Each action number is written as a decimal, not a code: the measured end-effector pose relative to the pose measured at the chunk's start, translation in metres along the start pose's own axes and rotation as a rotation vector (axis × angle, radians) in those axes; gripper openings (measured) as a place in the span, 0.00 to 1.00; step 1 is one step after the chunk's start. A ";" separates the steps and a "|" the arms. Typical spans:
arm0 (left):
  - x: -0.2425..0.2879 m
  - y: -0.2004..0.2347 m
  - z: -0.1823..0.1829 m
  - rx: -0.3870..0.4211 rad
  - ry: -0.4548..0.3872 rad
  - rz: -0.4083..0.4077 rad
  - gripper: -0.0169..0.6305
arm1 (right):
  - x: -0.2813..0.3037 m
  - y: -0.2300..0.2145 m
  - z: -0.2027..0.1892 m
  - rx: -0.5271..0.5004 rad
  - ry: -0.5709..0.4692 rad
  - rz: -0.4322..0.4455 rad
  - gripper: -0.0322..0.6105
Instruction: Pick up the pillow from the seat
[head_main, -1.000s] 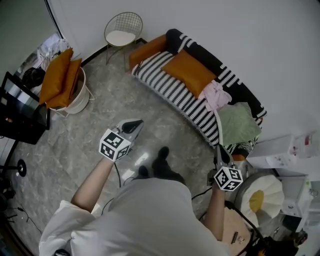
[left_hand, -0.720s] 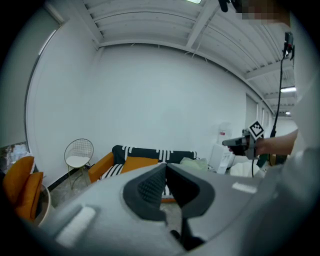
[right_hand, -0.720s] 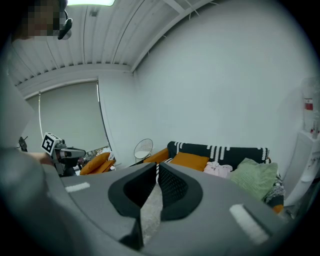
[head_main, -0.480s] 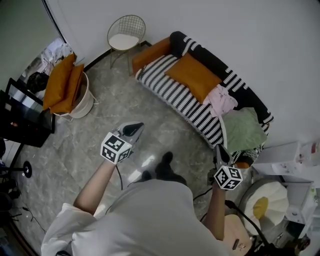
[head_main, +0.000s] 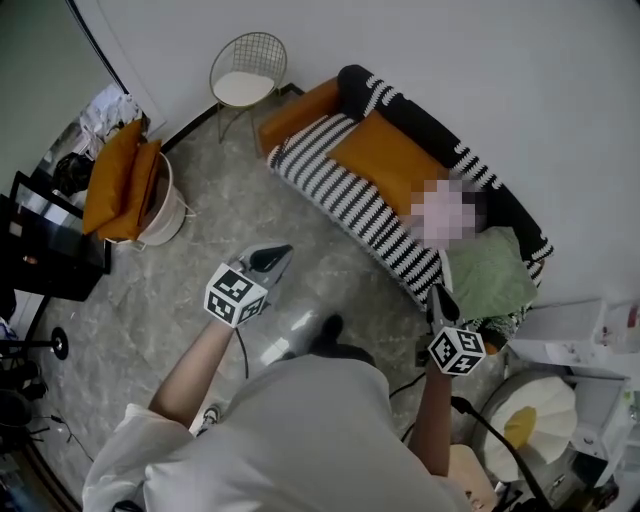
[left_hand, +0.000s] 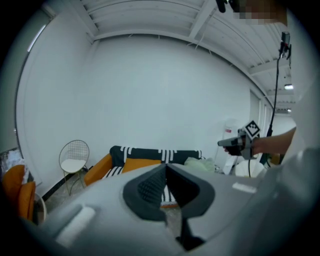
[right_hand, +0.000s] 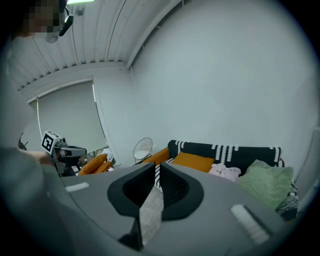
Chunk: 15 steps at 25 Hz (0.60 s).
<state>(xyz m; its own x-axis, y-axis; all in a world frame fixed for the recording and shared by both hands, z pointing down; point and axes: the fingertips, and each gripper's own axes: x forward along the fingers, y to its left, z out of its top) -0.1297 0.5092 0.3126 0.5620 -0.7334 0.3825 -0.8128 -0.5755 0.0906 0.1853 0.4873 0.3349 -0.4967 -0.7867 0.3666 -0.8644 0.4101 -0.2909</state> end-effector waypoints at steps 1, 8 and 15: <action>0.009 0.002 0.004 0.001 0.000 0.001 0.03 | 0.007 -0.007 0.004 0.000 0.002 0.004 0.10; 0.071 0.013 0.032 0.024 0.004 0.000 0.03 | 0.047 -0.056 0.028 -0.003 0.025 0.034 0.12; 0.112 0.015 0.040 0.008 0.009 0.004 0.04 | 0.072 -0.088 0.042 -0.010 0.039 0.045 0.12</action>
<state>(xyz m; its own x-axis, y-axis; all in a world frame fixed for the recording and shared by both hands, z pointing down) -0.0722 0.4040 0.3206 0.5576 -0.7323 0.3910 -0.8135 -0.5759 0.0814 0.2295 0.3751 0.3497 -0.5377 -0.7488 0.3874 -0.8417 0.4497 -0.2990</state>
